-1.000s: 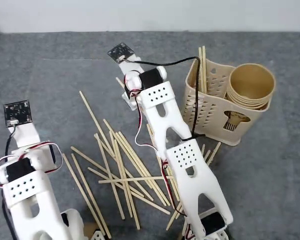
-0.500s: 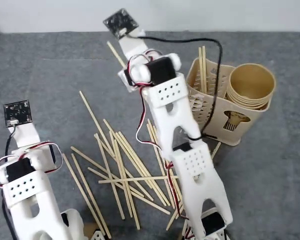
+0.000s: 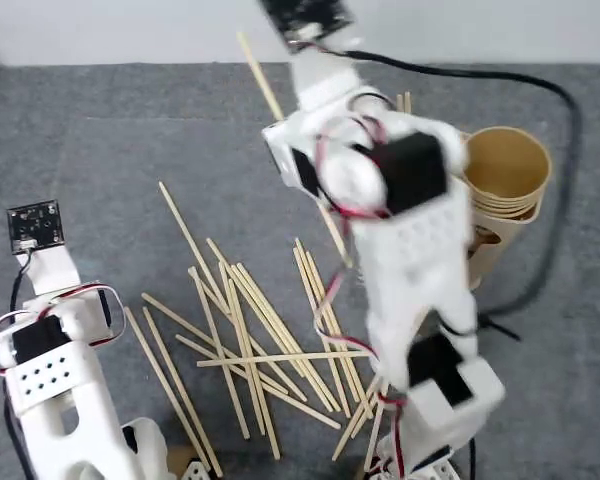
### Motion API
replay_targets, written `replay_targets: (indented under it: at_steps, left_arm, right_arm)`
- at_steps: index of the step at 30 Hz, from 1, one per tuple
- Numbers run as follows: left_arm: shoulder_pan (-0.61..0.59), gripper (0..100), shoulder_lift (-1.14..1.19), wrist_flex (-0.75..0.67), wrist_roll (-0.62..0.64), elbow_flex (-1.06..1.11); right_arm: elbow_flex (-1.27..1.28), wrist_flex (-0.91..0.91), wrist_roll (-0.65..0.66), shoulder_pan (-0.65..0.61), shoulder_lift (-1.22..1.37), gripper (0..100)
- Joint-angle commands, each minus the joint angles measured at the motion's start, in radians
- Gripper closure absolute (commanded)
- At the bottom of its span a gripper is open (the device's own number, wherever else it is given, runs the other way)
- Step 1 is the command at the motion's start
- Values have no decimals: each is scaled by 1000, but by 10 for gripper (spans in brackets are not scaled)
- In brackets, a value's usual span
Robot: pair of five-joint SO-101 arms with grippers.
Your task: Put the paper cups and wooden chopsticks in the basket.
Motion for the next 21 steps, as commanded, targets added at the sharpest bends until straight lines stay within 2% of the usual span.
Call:
replay_targets:
  at_steps: [1,7,9,16,21]
  left_arm:
    - [-2,985,-23,-23,-3,-10]
    - [-2,985,-23,-23,-3,-10]
    - [-2,985,-23,-23,-3,-10]
    - [-2,985,-23,-35,-3,-7]
    - [-2,985,-23,-41,-3,-7]
  right_arm:
    - [-3,16,-20,59,-154,991]
    - [0,-101,-28,203,-219,991]
    - [0,-111,-68,239,-225,991]
    - [-5,-88,-87,302,-228,991]
    - [0,36,-87,297,-266,991]
